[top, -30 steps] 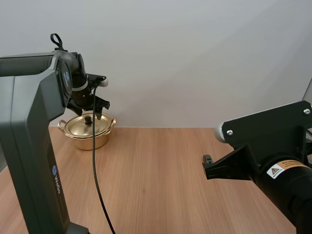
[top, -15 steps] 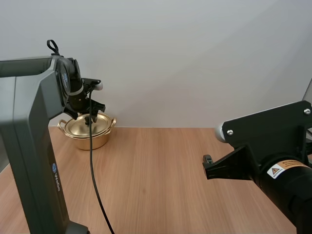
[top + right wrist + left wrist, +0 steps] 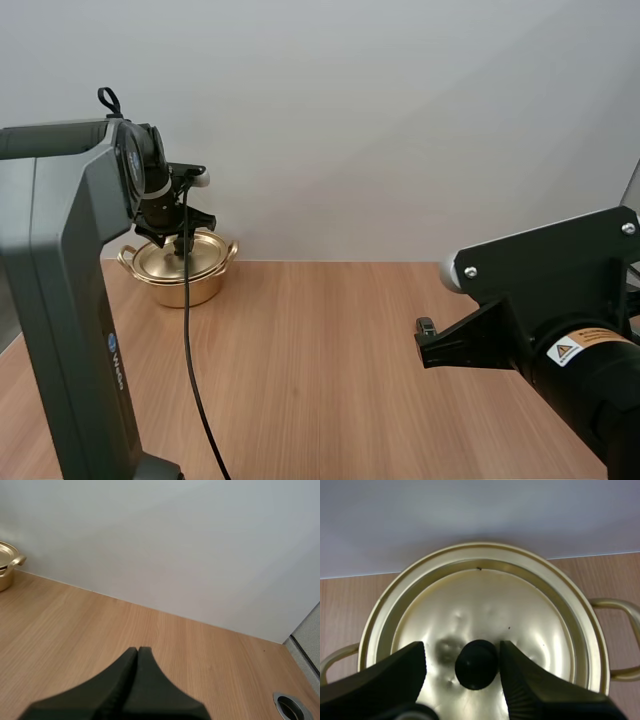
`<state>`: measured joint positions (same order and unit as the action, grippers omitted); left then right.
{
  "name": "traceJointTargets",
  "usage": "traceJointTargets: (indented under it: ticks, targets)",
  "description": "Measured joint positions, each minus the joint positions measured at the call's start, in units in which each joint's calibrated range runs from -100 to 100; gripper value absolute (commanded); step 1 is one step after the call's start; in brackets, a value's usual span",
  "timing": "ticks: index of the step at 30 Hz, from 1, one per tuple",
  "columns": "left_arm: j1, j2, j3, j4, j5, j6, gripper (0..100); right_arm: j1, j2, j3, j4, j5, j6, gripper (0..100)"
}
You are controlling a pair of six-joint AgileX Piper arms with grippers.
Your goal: Open the pot, put the car inside, and close it
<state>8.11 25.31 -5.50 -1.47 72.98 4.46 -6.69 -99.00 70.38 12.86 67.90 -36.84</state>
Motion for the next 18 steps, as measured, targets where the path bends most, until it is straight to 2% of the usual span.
traceJointTargets:
  ticks: [16,18]
  targets:
    - [0.0,0.0,0.0,0.49,0.53,0.09,71,0.0,0.0,0.0,0.0,0.0,0.0,0]
    - [0.0,0.0,0.0,0.49,0.2,-0.16,67,0.0,0.0,0.0,0.0,0.0,0.0,0]
